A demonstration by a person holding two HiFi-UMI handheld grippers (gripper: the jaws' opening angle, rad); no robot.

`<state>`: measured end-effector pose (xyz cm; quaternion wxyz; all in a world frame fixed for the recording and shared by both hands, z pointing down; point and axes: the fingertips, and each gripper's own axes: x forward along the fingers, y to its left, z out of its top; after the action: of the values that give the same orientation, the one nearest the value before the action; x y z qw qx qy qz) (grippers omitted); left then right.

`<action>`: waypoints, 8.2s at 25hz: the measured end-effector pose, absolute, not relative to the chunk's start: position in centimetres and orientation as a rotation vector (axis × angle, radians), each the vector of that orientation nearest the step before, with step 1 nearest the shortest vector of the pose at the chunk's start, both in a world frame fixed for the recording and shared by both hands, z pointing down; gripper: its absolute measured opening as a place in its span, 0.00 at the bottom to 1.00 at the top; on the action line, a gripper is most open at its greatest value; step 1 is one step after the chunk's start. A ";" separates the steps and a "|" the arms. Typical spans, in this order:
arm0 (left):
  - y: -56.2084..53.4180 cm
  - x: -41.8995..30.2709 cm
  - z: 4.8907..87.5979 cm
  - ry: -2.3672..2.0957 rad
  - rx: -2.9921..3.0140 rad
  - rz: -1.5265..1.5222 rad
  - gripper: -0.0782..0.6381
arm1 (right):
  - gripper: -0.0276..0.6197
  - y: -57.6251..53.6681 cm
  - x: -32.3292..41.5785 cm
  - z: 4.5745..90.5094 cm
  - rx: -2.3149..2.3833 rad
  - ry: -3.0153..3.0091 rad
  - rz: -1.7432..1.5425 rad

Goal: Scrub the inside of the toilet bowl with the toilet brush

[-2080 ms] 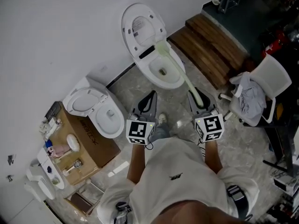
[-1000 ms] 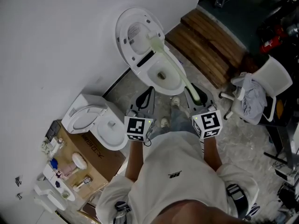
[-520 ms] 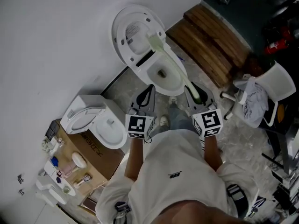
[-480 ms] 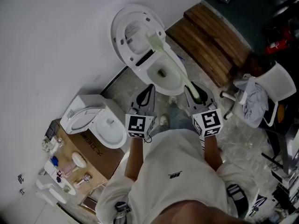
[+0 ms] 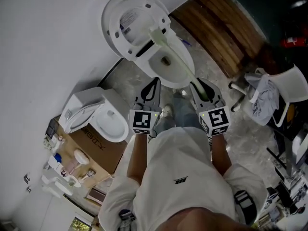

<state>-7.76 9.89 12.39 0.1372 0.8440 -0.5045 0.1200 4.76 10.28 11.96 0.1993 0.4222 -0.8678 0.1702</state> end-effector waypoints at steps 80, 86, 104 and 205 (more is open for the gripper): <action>8.9 -4.2 56.4 -1.122 1.989 0.630 0.12 | 0.18 13.7 6.7 59.9 0.777 -1.876 0.937; 8.9 -3.8 56.6 -1.097 1.994 0.637 0.12 | 0.18 14.2 6.8 62.0 0.726 -1.815 0.899; 9.3 -3.5 57.0 -1.025 2.019 0.669 0.12 | 0.18 14.9 6.7 64.6 0.656 -1.714 0.924; 4.1 -10.1 60.1 -1.122 1.904 0.681 0.12 | 0.18 3.0 -0.9 67.6 1.196 -1.622 1.314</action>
<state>-10.11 4.09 60.07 0.4025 0.7537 -0.4442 0.2695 -0.91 3.02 67.60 0.3596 0.4639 -0.6290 0.5096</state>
